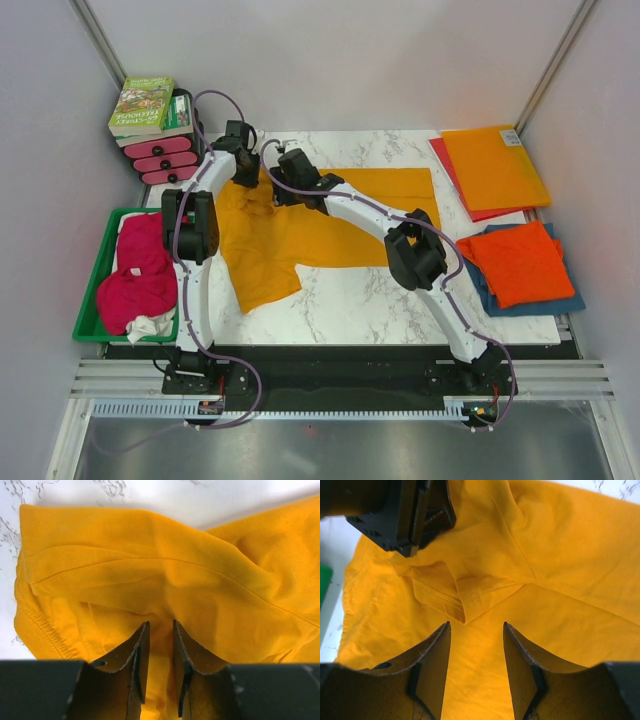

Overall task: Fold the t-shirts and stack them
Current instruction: Fold the flattened tshirt in 1/3 of the way

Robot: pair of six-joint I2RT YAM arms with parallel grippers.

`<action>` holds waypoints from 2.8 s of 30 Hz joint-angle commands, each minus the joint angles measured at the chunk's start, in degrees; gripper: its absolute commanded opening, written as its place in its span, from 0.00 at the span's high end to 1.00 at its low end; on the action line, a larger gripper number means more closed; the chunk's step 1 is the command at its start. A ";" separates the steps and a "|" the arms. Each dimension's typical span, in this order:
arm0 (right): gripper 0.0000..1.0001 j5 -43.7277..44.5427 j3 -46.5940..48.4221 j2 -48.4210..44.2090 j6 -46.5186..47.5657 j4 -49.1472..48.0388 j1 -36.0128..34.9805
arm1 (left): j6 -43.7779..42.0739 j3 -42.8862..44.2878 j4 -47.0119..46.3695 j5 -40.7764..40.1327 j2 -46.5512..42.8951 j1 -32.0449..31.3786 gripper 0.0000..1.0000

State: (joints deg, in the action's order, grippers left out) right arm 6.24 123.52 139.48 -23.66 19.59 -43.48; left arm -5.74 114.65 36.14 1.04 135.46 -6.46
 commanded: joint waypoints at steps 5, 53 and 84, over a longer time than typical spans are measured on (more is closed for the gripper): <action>0.47 -1.05 3.65 3.87 1.16 2.20 -1.78 | -1.82 -1.71 0.33 0.10 0.33 0.13 0.69; 1.00 10.37 -6.27 -0.69 -4.38 -3.24 -3.45 | -2.52 -2.41 0.42 0.28 -0.02 0.04 0.71; 0.86 7.48 8.13 7.20 -5.78 -2.19 0.68 | 2.14 -7.95 -2.57 8.54 -10.48 -0.05 0.57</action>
State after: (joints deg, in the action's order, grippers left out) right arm 16.21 127.20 140.79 -28.27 15.99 -44.91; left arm -5.28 107.70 34.98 6.07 131.00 -6.35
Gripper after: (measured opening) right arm 0.227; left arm 0.430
